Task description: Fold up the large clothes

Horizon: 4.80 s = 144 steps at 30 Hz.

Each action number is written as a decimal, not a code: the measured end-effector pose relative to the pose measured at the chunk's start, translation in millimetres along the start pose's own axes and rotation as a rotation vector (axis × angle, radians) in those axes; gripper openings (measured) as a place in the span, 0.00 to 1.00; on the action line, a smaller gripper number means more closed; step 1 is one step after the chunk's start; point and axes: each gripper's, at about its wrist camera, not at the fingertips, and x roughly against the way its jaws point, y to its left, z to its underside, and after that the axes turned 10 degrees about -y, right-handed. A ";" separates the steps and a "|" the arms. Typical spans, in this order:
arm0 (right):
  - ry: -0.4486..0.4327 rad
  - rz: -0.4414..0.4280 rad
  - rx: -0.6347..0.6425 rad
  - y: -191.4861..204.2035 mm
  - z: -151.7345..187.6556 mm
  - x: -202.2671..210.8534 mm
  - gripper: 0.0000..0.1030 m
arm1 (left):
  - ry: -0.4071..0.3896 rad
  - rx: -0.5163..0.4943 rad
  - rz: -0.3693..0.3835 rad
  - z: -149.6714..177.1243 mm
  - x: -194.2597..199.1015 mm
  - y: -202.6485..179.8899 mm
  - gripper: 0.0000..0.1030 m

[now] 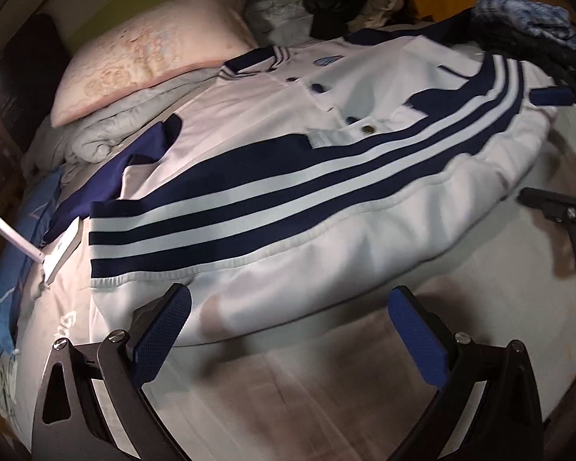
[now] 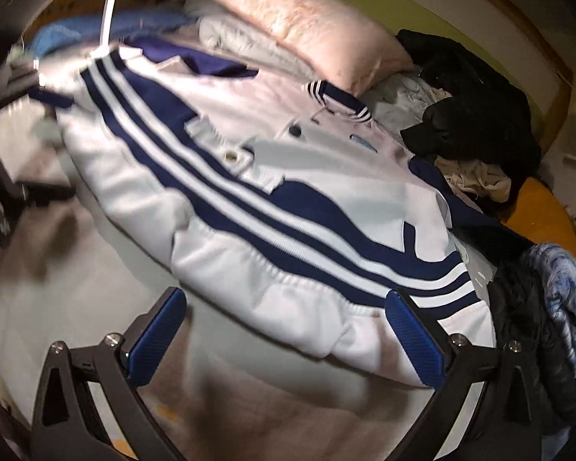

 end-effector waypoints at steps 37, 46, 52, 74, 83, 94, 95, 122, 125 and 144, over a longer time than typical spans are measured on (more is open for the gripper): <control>0.042 0.324 -0.077 -48.3 40.6 -3.7 0.14 | 0.048 0.259 -0.204 21.5 -12.1 61.4 0.18; -0.091 0.247 -0.254 -60.0 41.0 78.9 0.10 | -0.013 0.265 -0.151 32.8 50.3 48.3 0.15; -0.060 0.186 -0.274 -56.3 58.9 93.3 0.10 | 0.025 0.337 -0.087 56.7 71.6 48.6 0.15; -0.054 0.213 -0.331 -125.0 -38.4 8.6 0.15 | 0.074 0.383 -0.092 -36.1 -1.5 114.4 0.18; -0.020 0.213 -0.361 -129.3 -46.1 -44.7 0.13 | 0.003 0.332 -0.169 -40.2 -45.3 113.3 0.20; -0.101 0.229 -0.472 -155.0 -36.0 -29.7 0.63 | -0.073 0.336 -0.294 -37.7 -41.0 132.5 0.96; -0.110 0.216 -0.496 -160.3 -35.9 -23.9 0.66 | -0.077 0.358 -0.288 -35.5 -35.6 136.8 0.96; -0.069 0.219 -0.563 -222.9 -21.5 -26.9 0.03 | -0.141 0.602 -0.182 -35.2 -34.3 207.0 0.04; 0.002 0.253 -0.541 -228.0 -17.7 -48.0 0.02 | -0.080 0.622 -0.184 -29.7 -53.7 215.7 0.05; 0.032 0.151 -0.666 -210.2 -1.4 -15.0 0.68 | -0.162 0.552 -0.133 -27.0 13.6 177.1 0.82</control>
